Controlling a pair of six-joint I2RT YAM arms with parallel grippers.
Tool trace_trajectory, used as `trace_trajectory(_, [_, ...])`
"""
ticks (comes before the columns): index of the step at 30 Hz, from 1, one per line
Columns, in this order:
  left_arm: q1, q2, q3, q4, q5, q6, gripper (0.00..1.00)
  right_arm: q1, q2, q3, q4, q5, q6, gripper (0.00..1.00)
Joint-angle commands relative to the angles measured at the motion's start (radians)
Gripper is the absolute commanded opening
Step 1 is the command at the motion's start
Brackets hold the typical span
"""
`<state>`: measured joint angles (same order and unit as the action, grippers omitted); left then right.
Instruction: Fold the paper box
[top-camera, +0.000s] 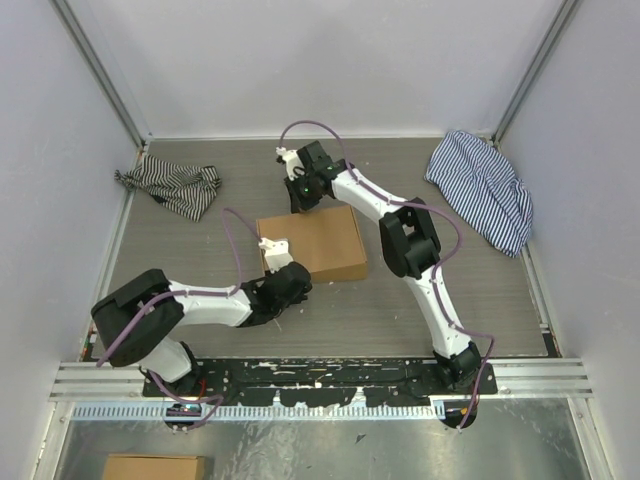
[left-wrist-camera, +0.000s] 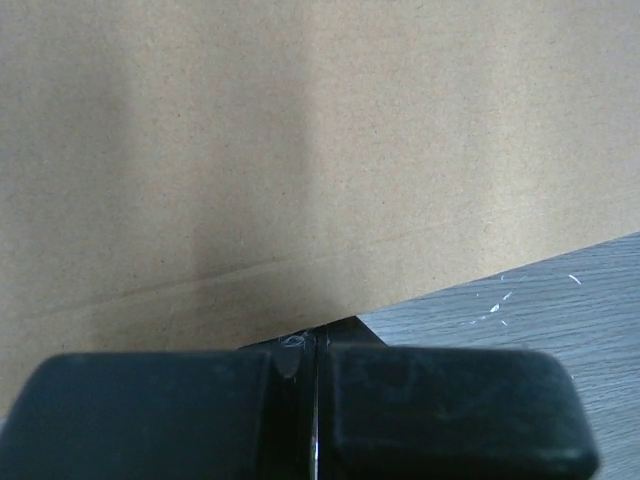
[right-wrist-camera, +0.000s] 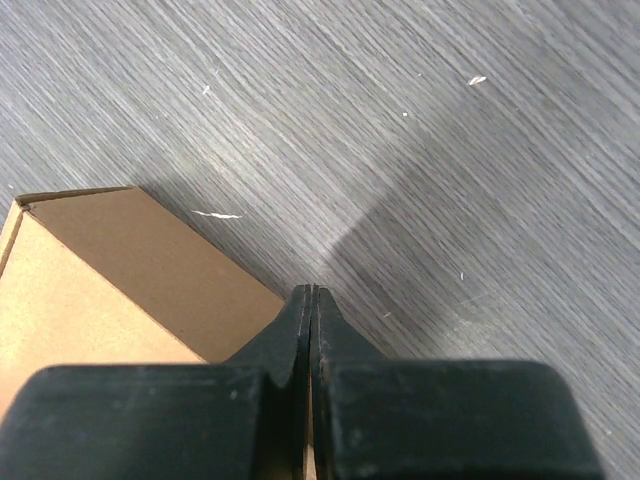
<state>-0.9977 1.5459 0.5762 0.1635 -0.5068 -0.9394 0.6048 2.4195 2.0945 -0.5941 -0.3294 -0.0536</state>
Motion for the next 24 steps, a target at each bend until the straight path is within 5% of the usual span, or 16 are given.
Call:
trace_trajectory(1, [0.033, 0.034, -0.014, -0.083, -0.070, 0.024, 0.04, 0.070, -0.015, -0.048, -0.220, -0.062, 0.056, 0.02])
trace_trajectory(14, [0.021, -0.189, 0.032, -0.322, 0.022, 0.082, 0.29, 0.001, -0.180, -0.324, -0.028, 0.135, 0.234, 0.04])
trace_trajectory(24, [-0.192, -0.180, 0.135, -0.325, 0.138, 0.019, 0.34, -0.063, -0.189, -0.305, -0.010, 0.140, 0.296, 0.05])
